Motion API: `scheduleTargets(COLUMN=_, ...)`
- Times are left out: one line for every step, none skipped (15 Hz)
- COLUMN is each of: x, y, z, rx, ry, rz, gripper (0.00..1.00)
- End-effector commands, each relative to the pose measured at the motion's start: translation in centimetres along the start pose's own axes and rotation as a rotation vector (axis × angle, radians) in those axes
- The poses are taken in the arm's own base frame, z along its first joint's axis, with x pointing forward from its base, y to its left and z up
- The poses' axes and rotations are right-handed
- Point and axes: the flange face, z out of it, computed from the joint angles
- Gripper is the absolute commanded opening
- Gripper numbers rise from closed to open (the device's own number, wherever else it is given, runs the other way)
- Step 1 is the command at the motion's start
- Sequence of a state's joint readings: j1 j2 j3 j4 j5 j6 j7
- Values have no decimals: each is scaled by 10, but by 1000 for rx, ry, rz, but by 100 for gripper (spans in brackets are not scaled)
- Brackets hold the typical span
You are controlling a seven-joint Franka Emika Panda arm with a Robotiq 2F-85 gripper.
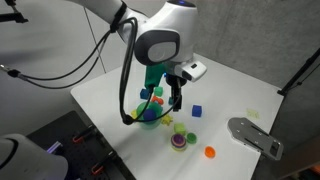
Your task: Put the small green bowl inside the purple bowl
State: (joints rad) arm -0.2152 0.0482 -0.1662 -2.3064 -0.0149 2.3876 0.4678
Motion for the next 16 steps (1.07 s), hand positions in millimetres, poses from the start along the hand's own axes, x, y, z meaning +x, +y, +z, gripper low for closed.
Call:
scheduleTargets(x=33, y=-1, z=32, rx=-17, ry=11, rz=41, gripper=100)
scheduleTargets(x=40, y=0, z=44, rx=-24, ry=12, rz=44, gripper=100)
scheduleTargets(x=47, y=1, z=55, rx=-34, ry=16, rz=42, gripper=100)
scheduleTargets(x=53, y=3, z=66, rx=-41, ry=18, rz=48, gripper=100)
scheduleTargets(x=60, y=5, z=78, rx=-49, ry=21, rz=53, gripper=100)
scheduleTargets(x=67, y=8, z=89, rx=-53, ry=21, rz=61, gripper=100)
scheduleTargets(x=73, y=11, z=100, rx=-55, ry=16, rz=73, gripper=100)
scheduleTargets(x=78, y=13, z=110, rx=-57, ry=16, rz=83, gripper=100)
scheduleTargets(x=84, y=16, z=121, rx=-61, ry=14, rz=94, gripper=100)
scheduleTargets(x=89, y=18, z=132, rx=-65, ry=10, rz=101, gripper=100)
scheduleTargets(x=93, y=20, z=142, rx=-70, ry=8, rz=109, gripper=100)
scheduleTargets(x=97, y=21, z=153, rx=-74, ry=3, rz=117, gripper=100)
scheduleTargets(x=101, y=23, z=162, rx=-79, ry=3, rz=125, gripper=100)
scheduleTargets(x=105, y=25, z=173, rx=-85, ry=4, rz=130, gripper=100)
scheduleTargets(x=108, y=26, z=181, rx=-91, ry=2, rz=132, gripper=100)
scheduleTargets(x=111, y=28, z=193, rx=-103, ry=7, rz=136, gripper=100)
